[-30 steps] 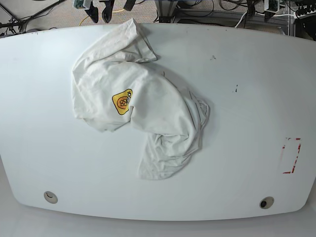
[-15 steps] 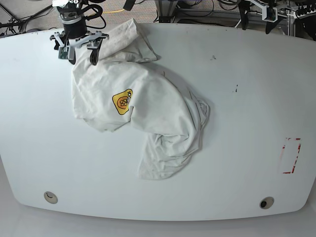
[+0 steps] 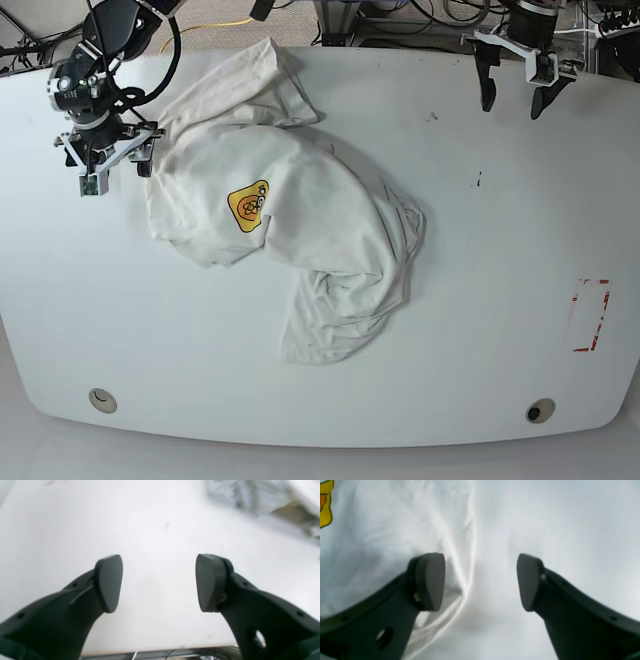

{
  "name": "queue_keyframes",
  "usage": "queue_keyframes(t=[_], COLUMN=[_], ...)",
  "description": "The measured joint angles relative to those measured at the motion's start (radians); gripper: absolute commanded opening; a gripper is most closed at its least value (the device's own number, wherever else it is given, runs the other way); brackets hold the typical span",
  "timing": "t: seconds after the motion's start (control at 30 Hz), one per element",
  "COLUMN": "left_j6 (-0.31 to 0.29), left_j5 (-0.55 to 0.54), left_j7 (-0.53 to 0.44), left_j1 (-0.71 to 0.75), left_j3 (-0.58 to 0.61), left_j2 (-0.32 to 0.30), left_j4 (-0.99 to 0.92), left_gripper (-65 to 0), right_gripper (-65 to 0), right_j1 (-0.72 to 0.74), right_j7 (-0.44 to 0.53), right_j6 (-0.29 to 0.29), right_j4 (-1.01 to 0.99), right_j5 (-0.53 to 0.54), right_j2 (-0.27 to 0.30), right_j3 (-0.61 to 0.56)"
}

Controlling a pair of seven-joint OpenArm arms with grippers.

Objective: Fold the T-shirt properly
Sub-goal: 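Lower both grippers and pinch two edges of the crumpled white T-shirt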

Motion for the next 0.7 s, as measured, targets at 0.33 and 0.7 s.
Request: queue_keyframes(t=[0.33, 0.7], left_j6=[-0.024, -0.224], left_j5=[0.0, 0.003], left_j7=[0.177, 0.297], left_j1=[-0.174, -0.297], left_j3=[0.049, 0.078], left_j2=[-0.003, 0.007], left_j4=[-0.002, -0.002], left_gripper=[-22.8, -22.8], right_gripper=[-22.5, -22.7], right_j1=[0.038, 0.026], right_j7=[-0.08, -0.079], right_j6=[-0.002, -0.003], right_j4=[-0.056, -0.18], right_j5=[0.0, 0.103], right_j2=[-0.003, -0.002], right_j3=[0.003, 0.003])
